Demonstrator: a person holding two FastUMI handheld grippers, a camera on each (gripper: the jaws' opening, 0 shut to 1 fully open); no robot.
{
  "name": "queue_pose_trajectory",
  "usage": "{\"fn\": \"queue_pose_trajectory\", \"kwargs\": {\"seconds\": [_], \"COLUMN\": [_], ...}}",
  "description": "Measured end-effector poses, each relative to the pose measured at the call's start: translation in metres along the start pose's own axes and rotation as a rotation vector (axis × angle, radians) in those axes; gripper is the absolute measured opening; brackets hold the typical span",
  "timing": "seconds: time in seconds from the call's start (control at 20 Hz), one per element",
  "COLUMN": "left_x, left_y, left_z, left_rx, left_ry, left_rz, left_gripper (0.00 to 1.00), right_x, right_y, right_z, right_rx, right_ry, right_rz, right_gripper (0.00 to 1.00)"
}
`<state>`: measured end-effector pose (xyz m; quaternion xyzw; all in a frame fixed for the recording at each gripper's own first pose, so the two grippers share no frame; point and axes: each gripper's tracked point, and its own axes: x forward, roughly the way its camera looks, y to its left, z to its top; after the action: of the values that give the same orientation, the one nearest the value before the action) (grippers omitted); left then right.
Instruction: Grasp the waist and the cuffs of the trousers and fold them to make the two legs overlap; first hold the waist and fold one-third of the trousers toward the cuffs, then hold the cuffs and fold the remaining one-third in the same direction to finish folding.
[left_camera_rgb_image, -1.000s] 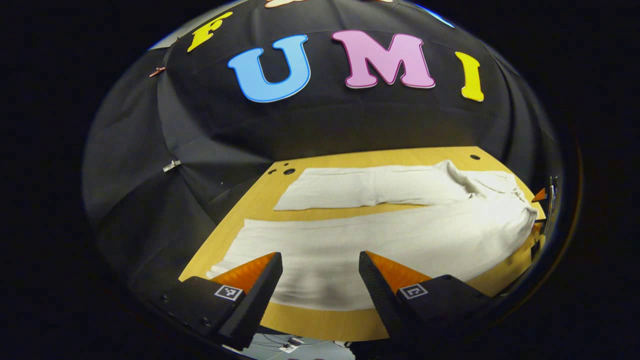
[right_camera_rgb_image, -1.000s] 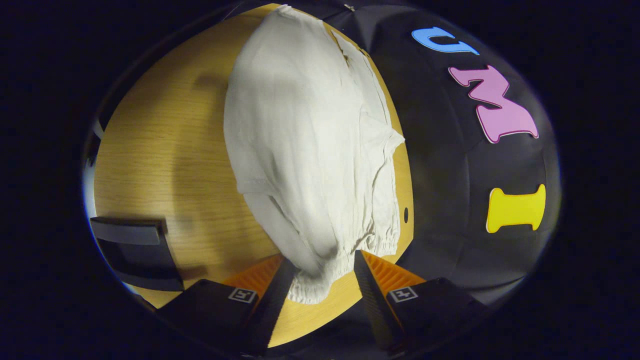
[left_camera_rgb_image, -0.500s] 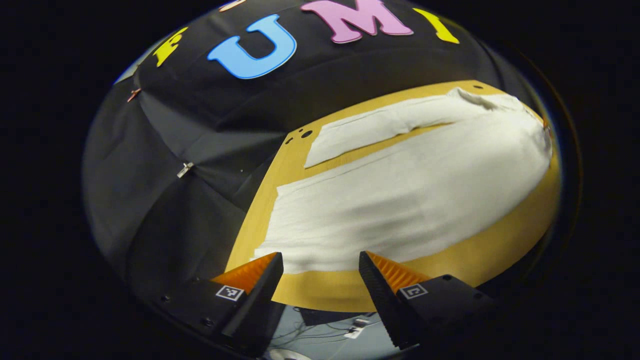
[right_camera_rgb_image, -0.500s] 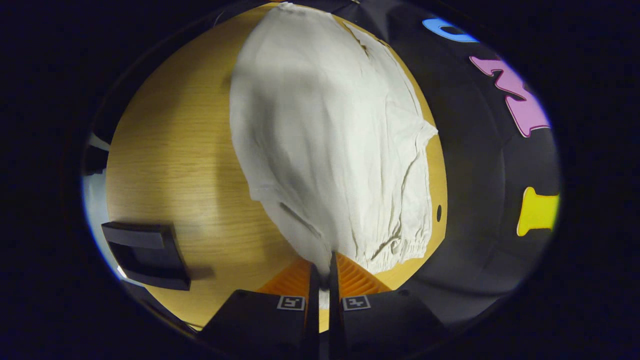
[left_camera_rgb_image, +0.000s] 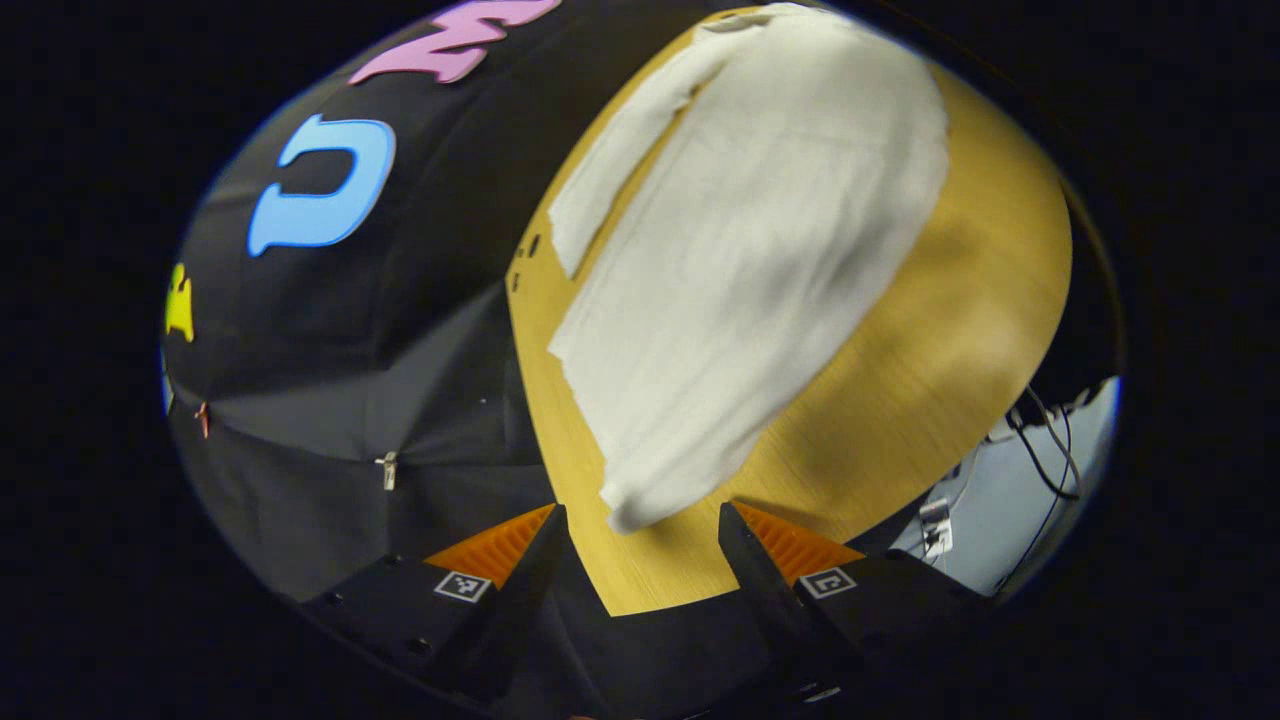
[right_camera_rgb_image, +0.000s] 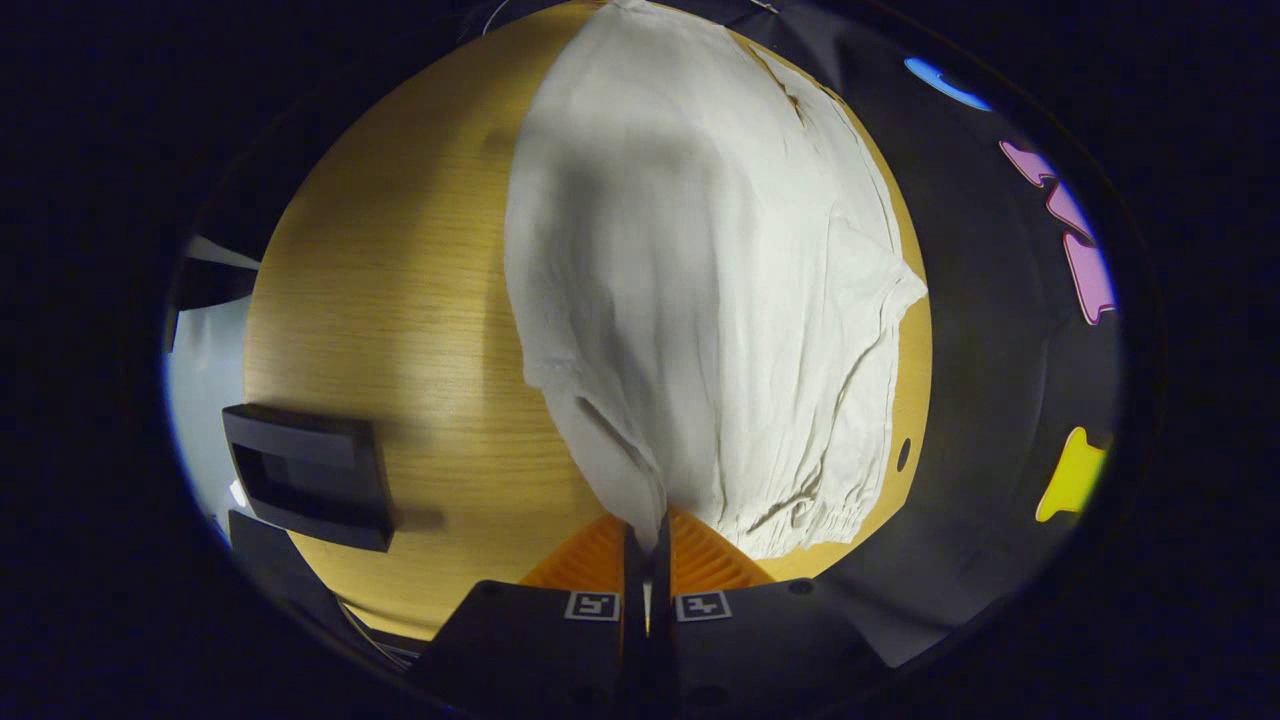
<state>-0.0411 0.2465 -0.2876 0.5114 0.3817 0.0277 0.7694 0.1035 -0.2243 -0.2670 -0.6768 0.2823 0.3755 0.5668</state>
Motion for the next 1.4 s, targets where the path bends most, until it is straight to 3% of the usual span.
{"fn": "queue_pose_trajectory", "kwargs": {"seconds": [0.2,0.4,0.6,0.65,0.8,0.85,0.9,1.05,1.25,1.4], "left_x": [0.018,0.026,0.032,0.034,0.032,0.032,0.033,0.035,0.028,0.014], "left_y": [0.011,0.010,0.006,0.003,-0.002,-0.002,-0.003,-0.002,-0.003,0.020], "left_z": [0.014,0.039,0.042,0.040,0.035,0.034,0.034,0.034,0.043,0.055], "left_rx": [0.231,0.345,0.504,0.493,0.436,0.432,0.433,0.398,0.238,0.181], "left_ry": [-0.043,-0.102,-0.088,-0.075,-0.040,-0.028,-0.025,-0.004,-0.006,-0.048], "left_rz": [-0.002,-0.121,-0.187,-0.195,-0.188,-0.169,-0.157,-0.127,-0.155,-0.046], "left_gripper": [0.91,0.83,0.56,0.41,0.27,0.15,0.10,0.07,0.06,0.06], "right_x": [0.000,0.000,0.001,0.000,0.001,0.001,0.001,0.002,0.002,-0.008], "right_y": [-0.001,-0.001,-0.002,-0.002,-0.002,-0.002,-0.002,-0.003,-0.008,-0.019], "right_z": [0.001,0.001,-0.001,-0.001,0.000,-0.001,-0.001,-0.002,-0.009,-0.008], "right_rx": [-0.010,-0.013,-0.017,-0.012,-0.016,-0.010,-0.003,0.011,0.064,0.157], "right_ry": [-0.032,-0.021,-0.022,-0.019,-0.015,-0.015,-0.015,-0.011,0.016,0.014], "right_rz": [0.004,-0.001,-0.007,-0.008,-0.014,-0.012,-0.009,-0.013,-0.030,-0.070], "right_gripper": [0.05,0.05,0.05,0.05,0.05,0.05,0.05,0.05,0.06,0.05]}}
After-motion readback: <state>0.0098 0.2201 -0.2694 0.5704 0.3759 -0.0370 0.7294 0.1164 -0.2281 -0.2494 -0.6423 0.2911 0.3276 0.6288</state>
